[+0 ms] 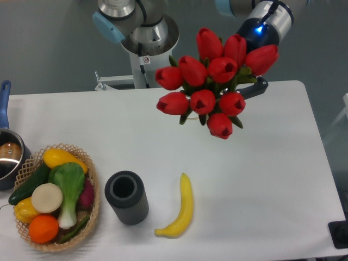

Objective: Insert the flowers into the vase

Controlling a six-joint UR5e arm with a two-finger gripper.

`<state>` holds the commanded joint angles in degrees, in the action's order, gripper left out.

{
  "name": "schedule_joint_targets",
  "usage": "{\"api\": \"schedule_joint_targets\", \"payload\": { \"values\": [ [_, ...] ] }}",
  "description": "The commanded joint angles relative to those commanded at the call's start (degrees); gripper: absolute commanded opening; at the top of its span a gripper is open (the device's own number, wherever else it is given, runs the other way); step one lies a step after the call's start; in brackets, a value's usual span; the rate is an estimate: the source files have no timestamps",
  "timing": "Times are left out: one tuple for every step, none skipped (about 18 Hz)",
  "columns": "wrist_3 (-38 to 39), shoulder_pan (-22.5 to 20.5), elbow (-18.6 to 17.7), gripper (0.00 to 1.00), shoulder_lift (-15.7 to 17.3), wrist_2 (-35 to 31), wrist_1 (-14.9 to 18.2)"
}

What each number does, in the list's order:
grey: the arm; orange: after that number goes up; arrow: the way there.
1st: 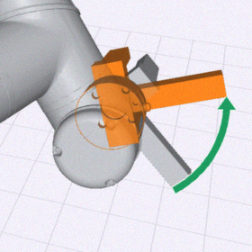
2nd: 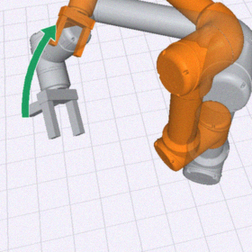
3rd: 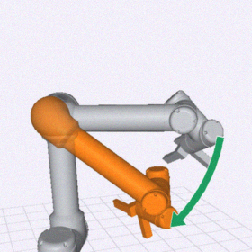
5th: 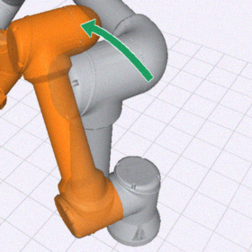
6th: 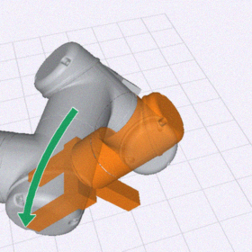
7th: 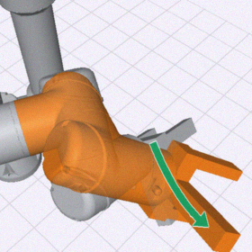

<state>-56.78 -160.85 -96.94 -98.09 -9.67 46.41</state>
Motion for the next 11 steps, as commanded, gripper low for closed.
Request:
{"api": "schedule_joint_targets", "payload": {
  "values": [
    [0.0, 0.4, 0.2, 0.17, -0.2, 0.0, -0.1],
    [0.0, 0.7, 0.6, 0.17, -1.0, 0.0, -0.3],
    [0.0, 0.9, 0.6, 0.17, -1.1, -0.1, -0.4],
    [0.0, 1.4, 0.6, 0.17, -1.2, 0.0, -0.4],
    [0.0, 2.1, 0.7, 0.17, -1.5, 0.1, -0.5],
    [-0.1, 3.1, 0.8, 0.17, -1.9, 0.3, -1.0],
    [-0.3, 3.5, 0.9, 0.17, -2.3, 0.6, -1.9],
    [-0.5, 3.8, 1.1, 0.17, -3.1, 0.9, -2.5],
    [-1.1, 4.0, 1.1, 0.17, -3.6, 1.7, -2.8],
    [-2.4, 4.5, 0.9, 0.14, -4.3, 3.1, -2.9],
    [-4.5, 4.6, 0.9, 0.14, -5.0, 5.2, -2.8]
  ]
}}
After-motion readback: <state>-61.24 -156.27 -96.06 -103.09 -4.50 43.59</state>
